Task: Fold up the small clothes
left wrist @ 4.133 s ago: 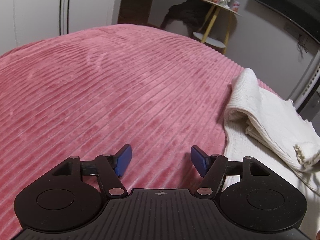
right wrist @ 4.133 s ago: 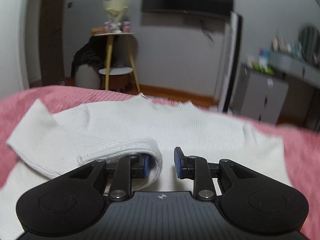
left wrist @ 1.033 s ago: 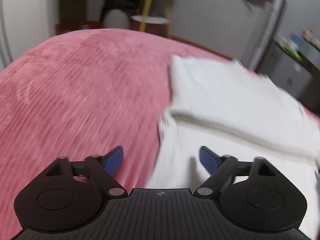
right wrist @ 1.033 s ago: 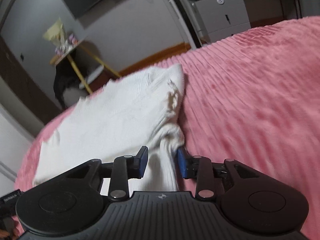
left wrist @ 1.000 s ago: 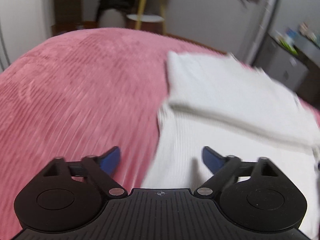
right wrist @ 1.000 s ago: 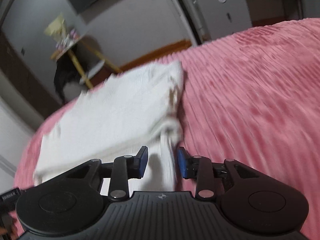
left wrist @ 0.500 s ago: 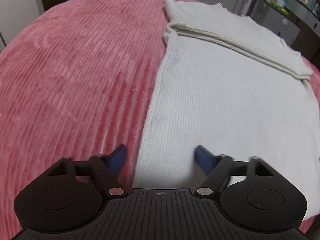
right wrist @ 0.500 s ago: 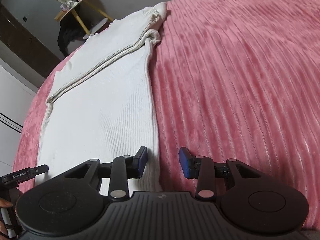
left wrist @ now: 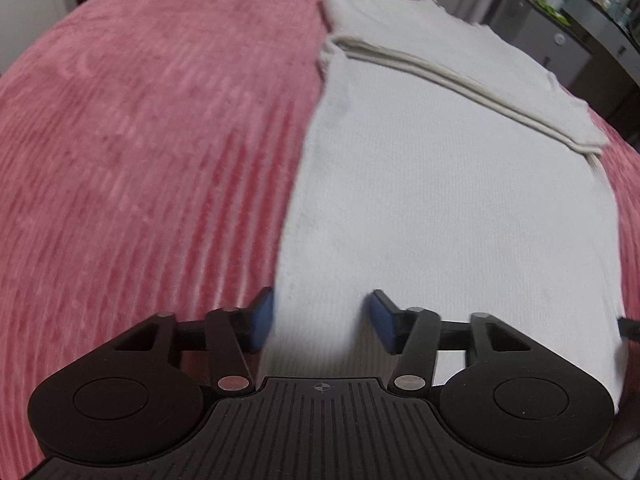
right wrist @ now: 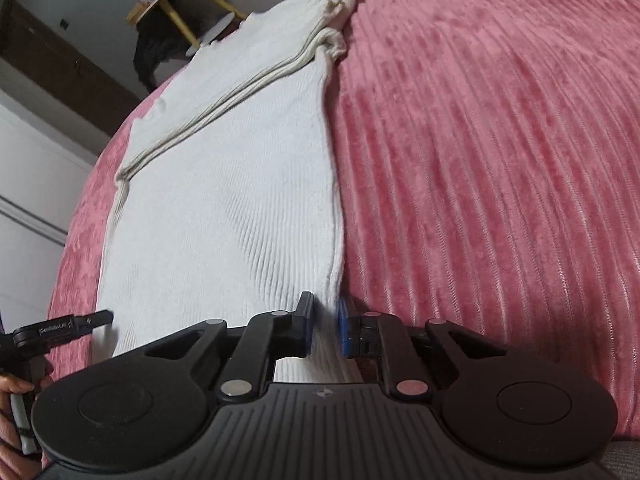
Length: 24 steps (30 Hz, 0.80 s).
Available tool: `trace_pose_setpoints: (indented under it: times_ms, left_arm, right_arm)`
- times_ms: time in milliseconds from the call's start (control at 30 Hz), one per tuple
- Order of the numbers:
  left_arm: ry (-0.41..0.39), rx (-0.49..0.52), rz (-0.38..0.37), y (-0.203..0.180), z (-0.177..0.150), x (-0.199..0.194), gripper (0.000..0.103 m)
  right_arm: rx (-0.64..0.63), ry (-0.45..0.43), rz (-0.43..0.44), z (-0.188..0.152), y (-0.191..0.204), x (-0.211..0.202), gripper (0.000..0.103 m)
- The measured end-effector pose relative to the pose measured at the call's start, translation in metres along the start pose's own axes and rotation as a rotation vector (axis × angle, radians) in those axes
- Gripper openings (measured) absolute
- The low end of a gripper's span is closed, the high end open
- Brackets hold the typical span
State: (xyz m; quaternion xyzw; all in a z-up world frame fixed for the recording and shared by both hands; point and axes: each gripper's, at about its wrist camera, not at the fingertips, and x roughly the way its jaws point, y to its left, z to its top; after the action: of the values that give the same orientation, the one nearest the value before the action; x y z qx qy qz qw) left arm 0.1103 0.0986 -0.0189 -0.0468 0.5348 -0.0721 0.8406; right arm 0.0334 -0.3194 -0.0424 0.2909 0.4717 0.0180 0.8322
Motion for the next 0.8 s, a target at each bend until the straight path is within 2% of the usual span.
trace_pose_setpoints:
  times_ms: [100,167,233,333,400,600,800]
  left_arm:
    - [0.017,0.008,-0.012,0.000,-0.001,0.000,0.052]
    - [0.037,-0.004,-0.025,0.000,0.001,-0.001,0.040]
    - [0.068,-0.018,-0.070,0.000,0.005,-0.002,0.015]
    - [0.099,-0.024,-0.144,-0.003,0.013,-0.009,0.015]
    - [0.101,-0.065,-0.208,-0.001,0.024,-0.014,0.014]
    - [-0.012,-0.256,-0.352,0.016,0.077,-0.025,0.011]
    - [-0.109,-0.426,-0.320,0.028,0.130,0.004,0.009]
  right_arm:
    - [-0.011,0.026,0.008,-0.001,-0.001,-0.001,0.013]
    - [-0.006,0.040,0.023,0.000,-0.004,0.000,0.012]
    - [-0.020,0.049,0.042,0.001,-0.002,-0.001,0.008]
    - [0.026,0.062,0.133,0.007,-0.003,-0.003,0.007]
    - [0.082,0.062,0.189,0.015,-0.004,-0.005,0.007]
    - [0.229,-0.023,0.325,0.058,-0.006,-0.004,0.007]
    - [0.385,-0.165,0.327,0.115,-0.017,0.015,0.007]
